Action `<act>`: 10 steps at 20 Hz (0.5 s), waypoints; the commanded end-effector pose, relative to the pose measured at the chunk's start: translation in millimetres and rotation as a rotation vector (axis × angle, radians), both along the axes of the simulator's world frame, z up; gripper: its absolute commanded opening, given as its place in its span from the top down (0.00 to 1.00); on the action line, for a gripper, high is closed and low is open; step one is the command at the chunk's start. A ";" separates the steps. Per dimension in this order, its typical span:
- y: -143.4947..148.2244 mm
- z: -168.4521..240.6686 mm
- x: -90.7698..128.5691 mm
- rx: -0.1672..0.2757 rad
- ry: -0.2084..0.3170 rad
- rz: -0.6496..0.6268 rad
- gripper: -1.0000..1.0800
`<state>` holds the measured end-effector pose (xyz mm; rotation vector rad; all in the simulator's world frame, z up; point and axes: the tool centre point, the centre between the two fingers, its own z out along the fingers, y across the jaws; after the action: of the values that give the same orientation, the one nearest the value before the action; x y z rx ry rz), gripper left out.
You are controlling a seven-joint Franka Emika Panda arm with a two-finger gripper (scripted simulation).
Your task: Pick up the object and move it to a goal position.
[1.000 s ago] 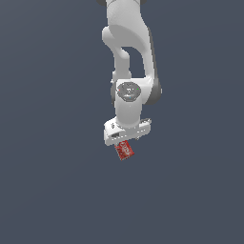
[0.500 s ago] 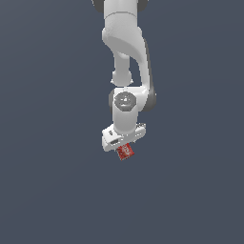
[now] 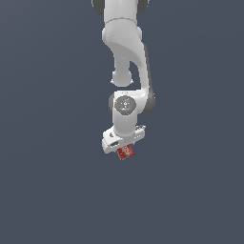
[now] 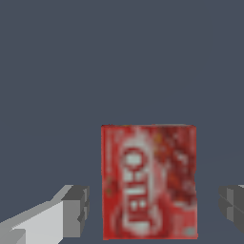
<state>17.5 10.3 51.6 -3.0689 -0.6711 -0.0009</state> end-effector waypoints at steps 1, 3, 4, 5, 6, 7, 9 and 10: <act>0.0 -12.6 -0.8 0.000 0.001 0.001 0.04; -0.1 -22.9 -1.1 0.000 0.001 0.002 0.04; -0.1 -26.9 -1.1 0.000 0.001 0.003 0.04; -0.3 -30.2 -1.0 0.000 0.001 0.003 0.04; -0.2 -32.7 -0.9 0.000 0.001 0.003 0.04; -0.3 -34.5 -0.6 0.000 0.001 0.003 0.04; -0.4 -36.2 0.0 0.000 0.001 0.003 0.04; -0.3 -36.4 0.1 0.000 0.001 0.003 0.04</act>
<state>16.8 10.0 16.1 -3.0676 -0.6760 0.0025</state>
